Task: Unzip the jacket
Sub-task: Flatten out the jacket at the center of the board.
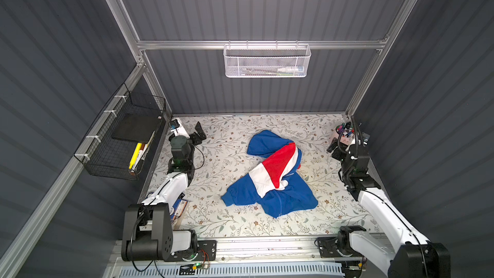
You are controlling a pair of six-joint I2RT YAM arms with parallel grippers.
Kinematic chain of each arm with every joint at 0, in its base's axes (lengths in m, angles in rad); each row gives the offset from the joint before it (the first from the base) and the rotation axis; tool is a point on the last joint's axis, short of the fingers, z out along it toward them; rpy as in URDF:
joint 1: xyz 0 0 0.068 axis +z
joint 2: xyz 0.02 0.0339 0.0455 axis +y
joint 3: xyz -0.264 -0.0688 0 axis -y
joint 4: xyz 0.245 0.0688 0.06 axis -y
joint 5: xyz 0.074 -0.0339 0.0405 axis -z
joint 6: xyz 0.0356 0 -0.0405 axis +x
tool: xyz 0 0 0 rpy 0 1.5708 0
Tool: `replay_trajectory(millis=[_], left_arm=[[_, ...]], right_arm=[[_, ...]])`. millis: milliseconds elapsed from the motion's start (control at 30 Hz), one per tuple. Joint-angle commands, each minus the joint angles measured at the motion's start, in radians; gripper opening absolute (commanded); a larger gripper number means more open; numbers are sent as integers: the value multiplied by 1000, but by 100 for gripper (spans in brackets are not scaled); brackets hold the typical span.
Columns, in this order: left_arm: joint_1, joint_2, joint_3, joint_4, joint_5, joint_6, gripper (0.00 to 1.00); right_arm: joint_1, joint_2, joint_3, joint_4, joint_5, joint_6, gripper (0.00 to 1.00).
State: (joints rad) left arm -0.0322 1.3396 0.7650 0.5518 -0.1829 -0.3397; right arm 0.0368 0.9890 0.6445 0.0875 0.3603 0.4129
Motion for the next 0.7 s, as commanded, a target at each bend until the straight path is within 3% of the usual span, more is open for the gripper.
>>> replay_trajectory(millis=[0, 267, 367, 500, 667], left_arm=[[-3, -2, 46, -308, 27, -151, 99], [-31, -106, 21, -343, 222, -136, 99], [-137, -121, 21, -378, 225, -140, 99], [-273, -117, 26, -401, 237, -185, 99], [-394, -90, 37, -404, 231, -227, 99]], right_arm=[[-4, -7, 79, -396, 129, 178, 99], [-14, -41, 97, -515, 32, 221, 99], [-16, -44, 86, -442, -191, 163, 99], [-16, -52, 77, -366, -450, 183, 99], [-14, 17, 82, -292, -761, 172, 99]])
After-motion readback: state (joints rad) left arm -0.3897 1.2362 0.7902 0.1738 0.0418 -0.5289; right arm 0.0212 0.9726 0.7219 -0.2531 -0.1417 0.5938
